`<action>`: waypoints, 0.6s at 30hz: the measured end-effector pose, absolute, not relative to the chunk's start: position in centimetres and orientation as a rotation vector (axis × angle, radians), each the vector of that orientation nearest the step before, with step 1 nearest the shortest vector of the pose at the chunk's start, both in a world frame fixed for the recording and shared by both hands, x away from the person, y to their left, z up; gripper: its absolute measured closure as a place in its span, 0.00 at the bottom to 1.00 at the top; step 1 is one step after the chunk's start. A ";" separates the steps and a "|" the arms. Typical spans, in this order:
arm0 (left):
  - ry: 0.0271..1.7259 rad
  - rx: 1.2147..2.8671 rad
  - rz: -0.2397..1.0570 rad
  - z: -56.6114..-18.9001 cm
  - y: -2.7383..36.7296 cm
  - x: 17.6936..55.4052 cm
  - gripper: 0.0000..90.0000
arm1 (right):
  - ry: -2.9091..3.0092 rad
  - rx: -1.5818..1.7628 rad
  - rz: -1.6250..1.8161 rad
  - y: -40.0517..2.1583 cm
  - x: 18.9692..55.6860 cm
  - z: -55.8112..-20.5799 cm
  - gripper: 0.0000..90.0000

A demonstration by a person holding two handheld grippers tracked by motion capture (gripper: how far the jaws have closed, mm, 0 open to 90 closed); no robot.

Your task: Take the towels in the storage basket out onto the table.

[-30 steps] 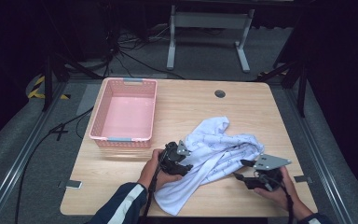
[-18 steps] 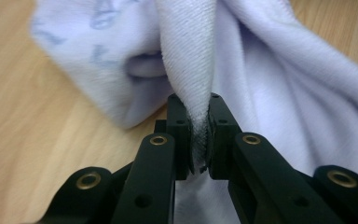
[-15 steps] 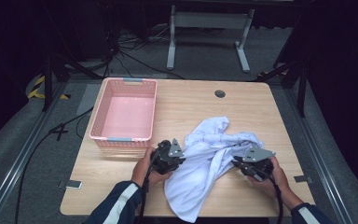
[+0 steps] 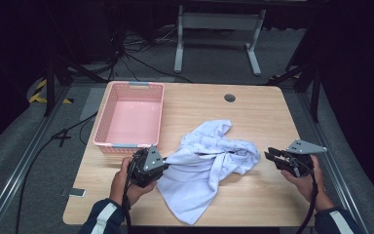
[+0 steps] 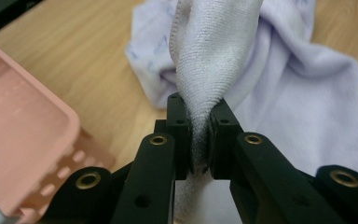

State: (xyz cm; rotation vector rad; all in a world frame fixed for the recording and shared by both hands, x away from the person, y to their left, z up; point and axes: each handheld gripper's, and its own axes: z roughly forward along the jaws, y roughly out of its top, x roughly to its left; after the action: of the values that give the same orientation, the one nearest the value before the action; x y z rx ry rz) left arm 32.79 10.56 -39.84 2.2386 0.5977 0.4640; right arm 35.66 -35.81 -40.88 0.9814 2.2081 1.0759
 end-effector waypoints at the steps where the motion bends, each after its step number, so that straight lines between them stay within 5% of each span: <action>1: 0.561 2.247 0.435 -40.2 10.5 32.5 0.90 | 2.223 0.950 1.067 -35.3 35.5 -40.8 0.70; 7: 0.438 2.359 0.334 -42.1 8.3 30.7 0.77 | 2.266 0.784 1.087 -31.5 36.0 -40.1 0.44; 9: 0.436 2.372 0.310 -42.8 7.6 30.8 0.74 | 2.283 0.727 1.118 -29.8 36.8 -39.3 0.43; 18: 0.602 2.358 0.272 -45.0 5.9 31.2 0.33 | 2.584 0.626 0.874 -19.3 42.8 -39.1 0.36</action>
State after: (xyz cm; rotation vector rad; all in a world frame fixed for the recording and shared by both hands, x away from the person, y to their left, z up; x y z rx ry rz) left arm 31.24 5.93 -45.04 2.3578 0.6024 0.2722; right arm 42.79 -19.28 -39.12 0.6256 2.5843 0.8743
